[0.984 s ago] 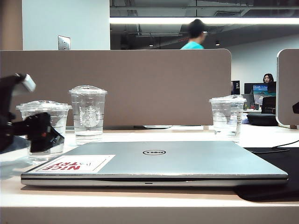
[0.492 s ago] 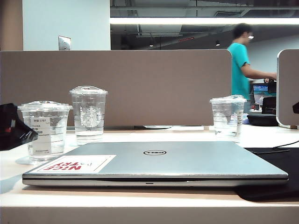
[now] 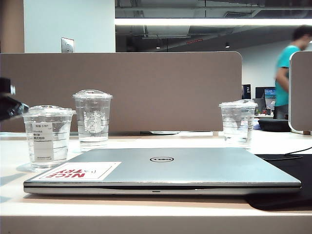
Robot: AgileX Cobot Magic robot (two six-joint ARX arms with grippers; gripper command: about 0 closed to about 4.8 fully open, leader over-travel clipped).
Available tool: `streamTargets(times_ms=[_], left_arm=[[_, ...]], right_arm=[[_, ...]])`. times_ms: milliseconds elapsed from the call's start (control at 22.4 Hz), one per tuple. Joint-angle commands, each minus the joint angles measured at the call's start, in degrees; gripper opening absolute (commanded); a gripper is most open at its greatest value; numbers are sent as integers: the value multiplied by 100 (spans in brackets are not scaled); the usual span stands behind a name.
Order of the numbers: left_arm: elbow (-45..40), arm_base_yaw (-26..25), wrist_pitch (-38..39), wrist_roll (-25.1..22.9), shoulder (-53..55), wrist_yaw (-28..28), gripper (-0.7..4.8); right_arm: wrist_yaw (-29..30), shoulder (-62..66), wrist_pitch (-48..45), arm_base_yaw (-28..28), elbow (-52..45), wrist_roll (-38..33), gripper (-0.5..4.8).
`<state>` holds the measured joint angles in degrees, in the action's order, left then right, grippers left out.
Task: Pick up the coffee cup on the middle and place it on the left side of the laptop.
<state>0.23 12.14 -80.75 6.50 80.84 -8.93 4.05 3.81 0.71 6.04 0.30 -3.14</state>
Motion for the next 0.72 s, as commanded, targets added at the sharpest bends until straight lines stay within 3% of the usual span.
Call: streamTargets(times_ms=[45, 224, 581, 716], left_arm=[[13, -7, -31, 15, -415, 254, -5], [13, -7, 234, -66, -1097, 297, -5], [15, -7, 2767, -675, -3355, 772, -5], [15, -7, 3773, -748, -4555, 1342, -5]], right_arm=[[-24, -256, -68, -590, -22, 15, -5], [-31, -385, -125, -1038, -22, 15, -5], [-15, -385, -50, -1060, -22, 15, -5], [-15, -385, -48, -1067, -22, 15, -5]])
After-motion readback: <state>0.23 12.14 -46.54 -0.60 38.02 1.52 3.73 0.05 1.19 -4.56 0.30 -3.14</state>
